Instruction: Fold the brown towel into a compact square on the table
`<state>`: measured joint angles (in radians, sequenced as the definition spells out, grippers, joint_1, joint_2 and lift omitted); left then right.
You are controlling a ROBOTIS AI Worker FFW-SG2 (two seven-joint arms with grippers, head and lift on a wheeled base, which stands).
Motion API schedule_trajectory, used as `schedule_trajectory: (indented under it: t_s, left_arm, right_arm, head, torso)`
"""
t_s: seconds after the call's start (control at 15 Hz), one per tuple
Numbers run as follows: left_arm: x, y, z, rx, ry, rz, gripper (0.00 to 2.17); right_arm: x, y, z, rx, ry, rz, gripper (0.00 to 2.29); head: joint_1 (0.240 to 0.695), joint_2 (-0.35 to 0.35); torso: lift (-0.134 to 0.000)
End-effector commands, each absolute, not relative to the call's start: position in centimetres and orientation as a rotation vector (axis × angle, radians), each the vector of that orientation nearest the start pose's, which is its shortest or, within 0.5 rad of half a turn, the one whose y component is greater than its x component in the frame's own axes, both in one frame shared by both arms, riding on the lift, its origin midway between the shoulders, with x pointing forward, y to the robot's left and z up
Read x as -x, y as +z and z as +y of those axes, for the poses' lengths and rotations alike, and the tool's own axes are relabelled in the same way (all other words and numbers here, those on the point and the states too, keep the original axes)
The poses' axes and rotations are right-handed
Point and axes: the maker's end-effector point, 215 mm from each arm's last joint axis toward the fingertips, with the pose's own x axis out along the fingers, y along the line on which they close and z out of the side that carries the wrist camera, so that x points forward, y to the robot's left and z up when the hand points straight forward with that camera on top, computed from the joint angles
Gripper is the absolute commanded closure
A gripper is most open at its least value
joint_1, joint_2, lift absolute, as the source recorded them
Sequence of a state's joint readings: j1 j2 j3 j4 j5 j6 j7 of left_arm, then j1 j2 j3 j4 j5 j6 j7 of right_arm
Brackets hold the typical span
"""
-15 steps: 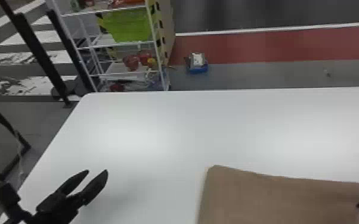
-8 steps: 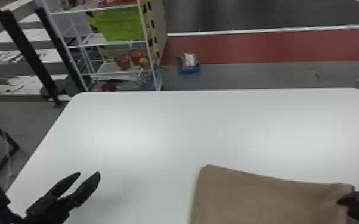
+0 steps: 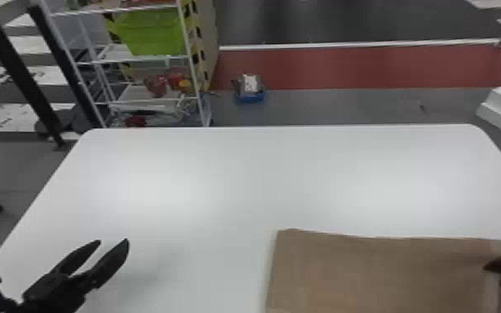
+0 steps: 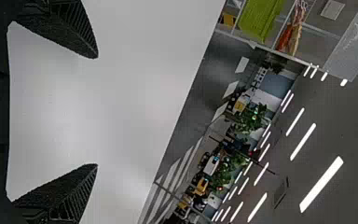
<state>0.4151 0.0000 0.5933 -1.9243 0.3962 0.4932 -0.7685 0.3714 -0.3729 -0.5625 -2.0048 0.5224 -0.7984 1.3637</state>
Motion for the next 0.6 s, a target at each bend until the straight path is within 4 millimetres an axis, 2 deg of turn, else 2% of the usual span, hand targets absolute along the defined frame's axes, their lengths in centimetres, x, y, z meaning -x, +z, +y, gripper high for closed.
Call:
schedule_trajectory:
  t_s: [0.0, 0.13, 0.53]
  left_arm:
    - [-39.2, -41.9, 35.8, 0.433, -0.257, 0.294, 0.05]
    - [-39.3, -42.0, 35.8, 0.432, -0.257, 0.294, 0.05]
    - [-39.3, -42.4, 35.8, 0.439, -0.253, 0.299, 0.05]
  right_arm:
    - [-33.2, -37.0, -31.7, 1.495, 1.202, 0.193, 1.56]
    - [-32.8, -38.3, -32.3, 1.503, 1.224, 0.217, 1.56]
    - [-32.9, -39.5, -33.8, 1.517, 1.233, 0.251, 1.56]
  head:
    - [0.695, 0.076]
    - [0.695, 0.069]
    - [0.695, 0.05]
  torso:
    - [-0.134]
    - [-0.134]
    - [-0.134]
